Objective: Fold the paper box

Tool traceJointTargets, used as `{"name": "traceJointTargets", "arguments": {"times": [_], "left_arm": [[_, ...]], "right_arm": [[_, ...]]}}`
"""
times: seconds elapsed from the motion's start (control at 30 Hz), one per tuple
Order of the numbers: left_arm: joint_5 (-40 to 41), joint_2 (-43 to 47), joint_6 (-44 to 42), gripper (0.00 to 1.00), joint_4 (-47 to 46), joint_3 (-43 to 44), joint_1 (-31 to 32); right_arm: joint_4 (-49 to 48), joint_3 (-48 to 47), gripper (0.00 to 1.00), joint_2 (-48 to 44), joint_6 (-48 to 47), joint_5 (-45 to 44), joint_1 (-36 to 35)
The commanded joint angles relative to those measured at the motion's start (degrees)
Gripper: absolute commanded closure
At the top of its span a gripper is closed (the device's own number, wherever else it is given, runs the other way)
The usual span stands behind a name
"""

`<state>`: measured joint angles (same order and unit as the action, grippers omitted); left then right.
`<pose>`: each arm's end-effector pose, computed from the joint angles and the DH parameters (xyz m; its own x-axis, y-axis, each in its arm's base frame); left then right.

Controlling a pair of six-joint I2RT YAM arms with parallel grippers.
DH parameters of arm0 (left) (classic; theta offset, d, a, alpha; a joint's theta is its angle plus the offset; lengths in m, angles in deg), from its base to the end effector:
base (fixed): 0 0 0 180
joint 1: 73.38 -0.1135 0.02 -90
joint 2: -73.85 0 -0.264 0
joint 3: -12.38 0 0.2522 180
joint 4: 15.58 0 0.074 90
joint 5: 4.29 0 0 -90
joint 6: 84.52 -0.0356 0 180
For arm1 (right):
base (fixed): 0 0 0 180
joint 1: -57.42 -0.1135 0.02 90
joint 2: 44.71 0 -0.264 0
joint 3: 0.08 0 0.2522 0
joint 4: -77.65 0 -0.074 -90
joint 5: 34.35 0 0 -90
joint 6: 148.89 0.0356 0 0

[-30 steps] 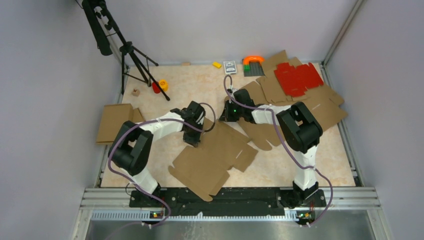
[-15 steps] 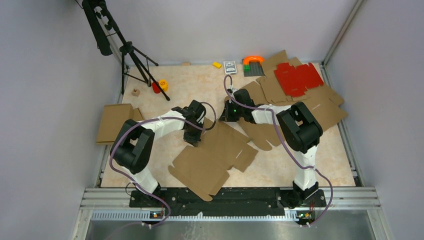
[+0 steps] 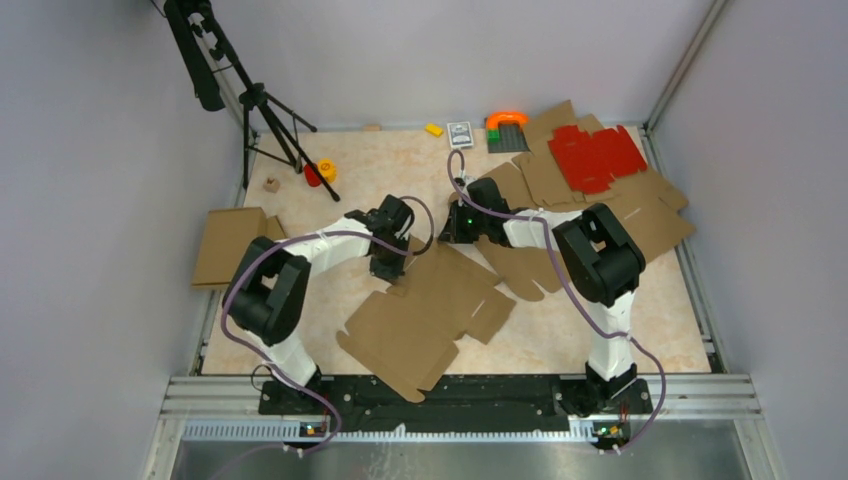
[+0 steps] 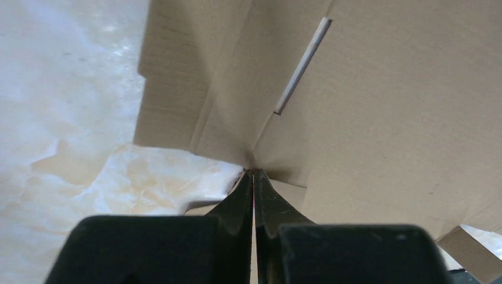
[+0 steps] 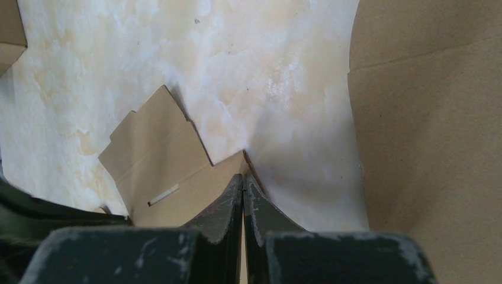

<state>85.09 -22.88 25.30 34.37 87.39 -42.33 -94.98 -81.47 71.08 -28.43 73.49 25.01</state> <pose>0.2737 -0.1652 0.1783 -0.9409 0.1707 -0.2924 0.2122 0.9703 -0.1163 0.3516 0.2361 0.1369 -0.8412 0.0376 -0.5394 -0.3210 0.7682 0.5540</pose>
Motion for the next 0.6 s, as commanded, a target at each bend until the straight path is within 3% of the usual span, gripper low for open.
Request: {"name": "traceJointTargets", "arguments": {"times": [0.0, 0.37, 0.47, 0.57], "left_arm": [[-2.3, -3.5, 0.5, 1.00, -2.1, -2.4, 0.0], [3.0, 2.0, -0.3, 1.00, 1.9, -0.1, -0.1], [4.7, 6.2, -0.3, 0.81, 3.0, -0.3, -0.2], [5.2, 11.1, 1.3, 0.69, 4.0, -2.1, -0.4]], "right_arm": [[4.5, -0.2, 1.00, 2.1, -2.2, -3.9, 0.2], [3.8, 0.6, 1.00, 1.3, -2.3, -4.2, 0.2], [3.6, 0.9, 1.00, 0.5, -2.5, -4.5, 0.2], [3.2, 1.8, 1.00, -1.1, -2.9, -5.1, 0.2]]}}
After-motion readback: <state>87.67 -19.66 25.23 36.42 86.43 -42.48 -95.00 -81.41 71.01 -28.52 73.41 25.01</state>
